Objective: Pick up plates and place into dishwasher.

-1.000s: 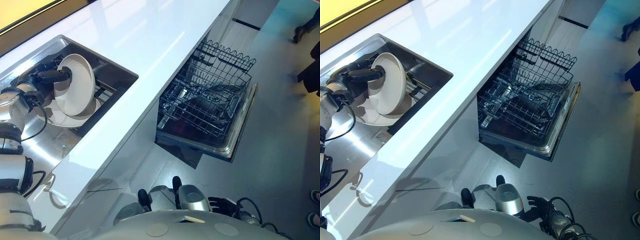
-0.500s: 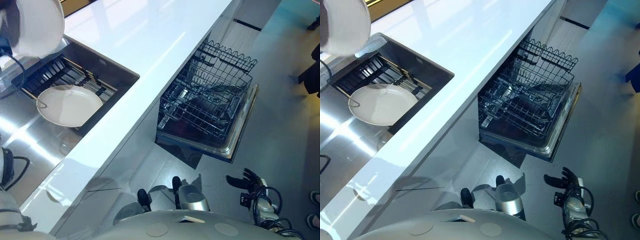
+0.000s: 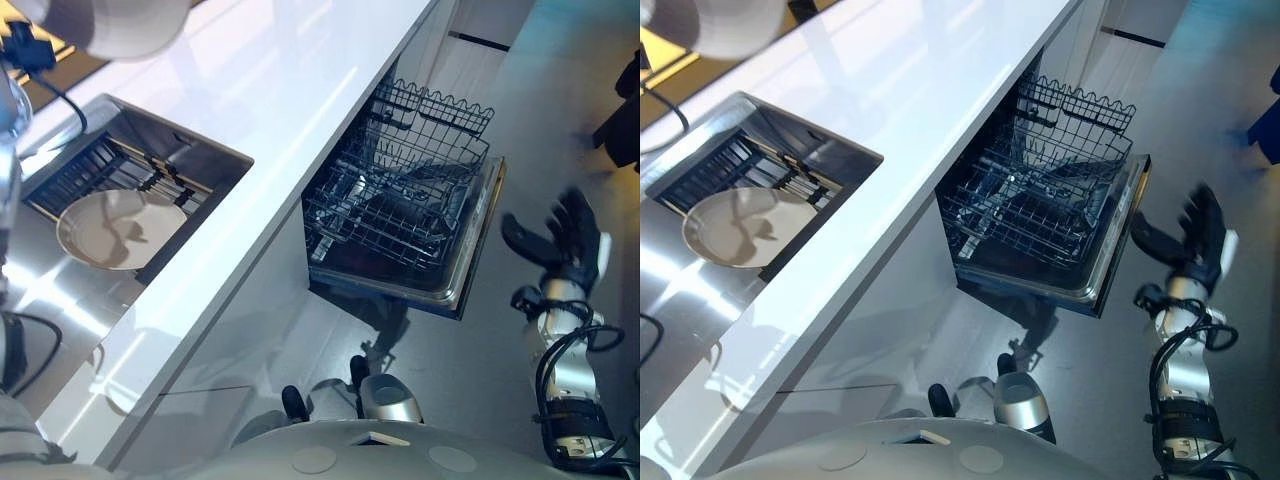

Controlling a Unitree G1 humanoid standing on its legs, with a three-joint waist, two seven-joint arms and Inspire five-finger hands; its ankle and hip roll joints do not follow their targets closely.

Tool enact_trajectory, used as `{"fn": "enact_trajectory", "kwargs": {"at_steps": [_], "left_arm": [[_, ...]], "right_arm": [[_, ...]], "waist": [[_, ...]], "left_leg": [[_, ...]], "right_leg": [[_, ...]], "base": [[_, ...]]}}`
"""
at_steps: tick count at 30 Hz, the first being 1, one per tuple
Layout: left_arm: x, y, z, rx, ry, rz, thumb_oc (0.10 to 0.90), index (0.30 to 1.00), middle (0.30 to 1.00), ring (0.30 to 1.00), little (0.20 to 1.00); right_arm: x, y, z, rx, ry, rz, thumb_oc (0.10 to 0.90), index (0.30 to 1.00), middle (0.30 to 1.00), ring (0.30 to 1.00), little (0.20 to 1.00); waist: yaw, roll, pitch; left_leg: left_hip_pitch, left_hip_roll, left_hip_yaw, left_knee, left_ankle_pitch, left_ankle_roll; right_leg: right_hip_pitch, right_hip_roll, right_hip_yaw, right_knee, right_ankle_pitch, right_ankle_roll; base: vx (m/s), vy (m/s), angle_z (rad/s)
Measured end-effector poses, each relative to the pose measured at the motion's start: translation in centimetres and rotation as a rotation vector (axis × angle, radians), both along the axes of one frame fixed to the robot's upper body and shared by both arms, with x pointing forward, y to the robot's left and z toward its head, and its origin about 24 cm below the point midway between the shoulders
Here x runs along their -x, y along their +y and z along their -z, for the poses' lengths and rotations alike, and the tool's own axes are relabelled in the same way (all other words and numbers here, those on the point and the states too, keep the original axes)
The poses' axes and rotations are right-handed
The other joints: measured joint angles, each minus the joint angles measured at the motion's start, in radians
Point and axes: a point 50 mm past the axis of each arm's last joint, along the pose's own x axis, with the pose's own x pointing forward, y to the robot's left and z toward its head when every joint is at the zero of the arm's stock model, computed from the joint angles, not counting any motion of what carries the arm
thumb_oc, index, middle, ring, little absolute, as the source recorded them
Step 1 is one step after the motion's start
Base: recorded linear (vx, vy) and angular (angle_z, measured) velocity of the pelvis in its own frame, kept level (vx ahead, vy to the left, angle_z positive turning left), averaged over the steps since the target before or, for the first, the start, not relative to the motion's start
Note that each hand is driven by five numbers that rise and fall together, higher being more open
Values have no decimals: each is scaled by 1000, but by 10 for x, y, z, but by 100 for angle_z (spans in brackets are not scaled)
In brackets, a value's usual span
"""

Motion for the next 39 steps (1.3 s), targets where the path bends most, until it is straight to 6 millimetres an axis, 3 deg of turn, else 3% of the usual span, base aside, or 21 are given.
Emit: {"fn": "enact_trajectory", "kwargs": {"at_steps": [2,4,6,9,12,19,25,30,39], "left_arm": [[-5,-2,24,46,44,38,100,300,300,300,200],[-12,-10,41,97,63,79,100,300,300,300,200],[-17,-11,52,85,104,66,100,300,300,300,200],[-25,-15,67,55,163,47,100,300,300,300,200],[-28,-23,76,29,167,43,100,300,300,300,200],[-30,-47,85,-7,108,62,100,300,300,300,200],[-33,-62,86,-14,73,77,100,300,300,300,200],[-36,-73,79,-2,42,111,100,300,300,300,200],[-36,-103,86,-27,59,217,100,300,300,300,200]], "right_arm": [[-8,16,-16,34,-33,-164,800,900,900,900,900],[-23,34,-42,83,-102,-310,800,900,900,900,900],[-41,55,-68,84,-199,-410,800,900,900,900,900],[-54,77,-110,49,-335,-523,800,900,900,900,900],[-59,99,-132,3,-388,-655,800,900,900,900,900],[-64,146,-123,-162,-251,-929,800,900,900,900,900],[-63,166,-111,-332,-167,-1021,800,900,900,900,900],[-60,181,-106,-372,-149,-1059,800,900,900,900,900],[-62,200,-118,-366,-159,-1099,800,900,900,900,900]], "waist": [[25,7,-16],[44,-6,-21],[45,-29,-32],[47,-39,-38],[47,-46,-43],[47,-50,-45],[58,-50,-45],[59,-50,-45],[58,-49,-45]], "left_leg": [[-3,8,-4,-9,8,-11],[-14,15,-10,-7,19,-18],[-25,23,-17,-6,28,-27],[-28,28,-29,-6,33,-32],[-34,31,-35,-6,39,-25],[-39,34,-49,-6,40,-27],[-40,34,-50,-6,41,-28],[-41,34,-50,-6,41,-29],[-41,34,-50,-6,42,-30]], "right_leg": [[4,10,-2,-21,12,-21],[1,18,-5,-34,24,-41],[-1,25,-13,-48,30,-48],[0,31,-27,-50,33,-53],[0,32,-30,-52,34,-54],[1,34,-33,-52,34,-54],[1,34,-37,-52,33,-55],[0,34,-39,-52,32,-56],[-1,34,-41,-52,32,-56]], "base": [[-111,-155,3],[-84,-118,6],[-63,-101,10],[-39,-70,11],[-26,-43,6],[-20,-35,5],[-3,-3,1],[0,0,0],[0,0,0]]}}
